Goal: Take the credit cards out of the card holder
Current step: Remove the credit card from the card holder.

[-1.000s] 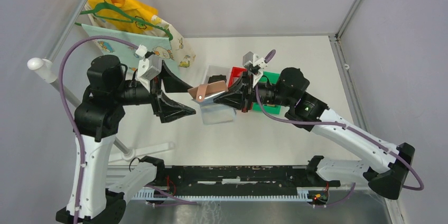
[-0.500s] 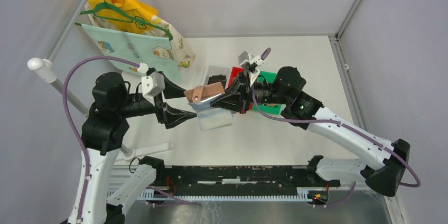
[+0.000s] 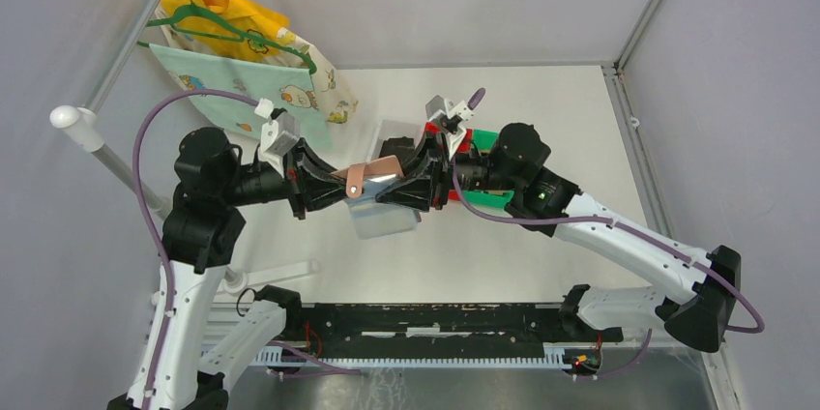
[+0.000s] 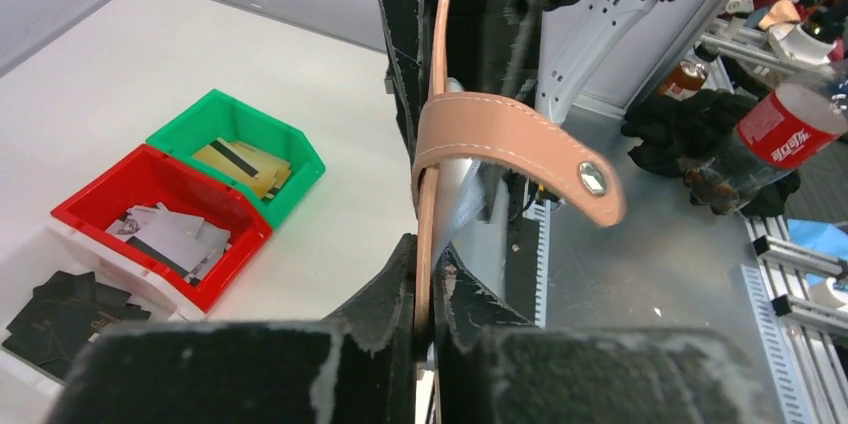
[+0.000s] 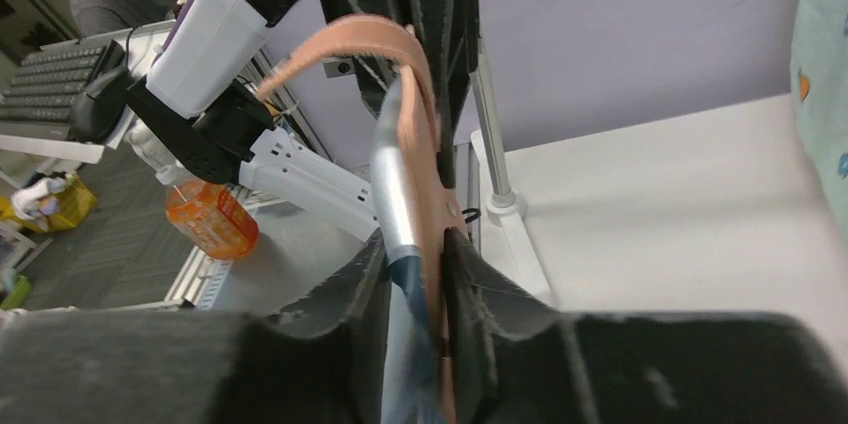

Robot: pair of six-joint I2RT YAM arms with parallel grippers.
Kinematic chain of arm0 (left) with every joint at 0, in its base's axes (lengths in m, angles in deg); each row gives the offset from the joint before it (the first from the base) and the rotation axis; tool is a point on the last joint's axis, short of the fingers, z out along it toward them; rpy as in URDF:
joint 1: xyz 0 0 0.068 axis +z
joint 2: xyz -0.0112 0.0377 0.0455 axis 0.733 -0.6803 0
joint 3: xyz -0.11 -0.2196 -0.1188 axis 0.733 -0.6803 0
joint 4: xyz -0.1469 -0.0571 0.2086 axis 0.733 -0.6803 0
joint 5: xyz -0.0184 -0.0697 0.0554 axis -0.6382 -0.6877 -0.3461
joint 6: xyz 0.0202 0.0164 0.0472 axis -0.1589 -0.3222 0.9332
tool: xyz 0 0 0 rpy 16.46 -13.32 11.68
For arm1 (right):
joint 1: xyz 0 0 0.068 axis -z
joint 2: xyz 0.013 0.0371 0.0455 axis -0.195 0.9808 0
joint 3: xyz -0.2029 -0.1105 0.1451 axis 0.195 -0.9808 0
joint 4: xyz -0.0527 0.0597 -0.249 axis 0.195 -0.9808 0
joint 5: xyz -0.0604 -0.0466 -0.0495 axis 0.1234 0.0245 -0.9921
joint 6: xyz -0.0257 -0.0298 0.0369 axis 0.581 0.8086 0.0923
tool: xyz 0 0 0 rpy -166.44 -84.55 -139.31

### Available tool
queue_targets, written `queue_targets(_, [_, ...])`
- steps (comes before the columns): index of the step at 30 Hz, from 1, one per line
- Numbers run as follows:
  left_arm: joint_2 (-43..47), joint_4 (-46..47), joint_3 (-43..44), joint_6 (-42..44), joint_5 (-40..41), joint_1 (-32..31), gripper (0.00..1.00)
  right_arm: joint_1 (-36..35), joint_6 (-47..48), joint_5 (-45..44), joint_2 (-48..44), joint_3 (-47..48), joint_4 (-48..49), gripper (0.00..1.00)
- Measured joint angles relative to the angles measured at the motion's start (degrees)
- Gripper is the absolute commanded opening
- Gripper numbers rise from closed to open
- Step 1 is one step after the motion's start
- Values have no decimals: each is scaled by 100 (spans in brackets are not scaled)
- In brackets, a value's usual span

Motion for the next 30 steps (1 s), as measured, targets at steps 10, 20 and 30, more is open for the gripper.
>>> queue_targets(10, [-380, 42, 291, -761, 79, -37, 2, 72, 321, 136, -651, -525, 243, 54])
queue_targets(20, [-514, 374, 466, -1443, -24, -35, 2, 76, 800, 103, -1174, -1060, -221, 48])
queue_targets(30, [-514, 439, 595, -1460, -66, -28, 2, 74, 1047, 31, -1172, -1071, -579, 33])
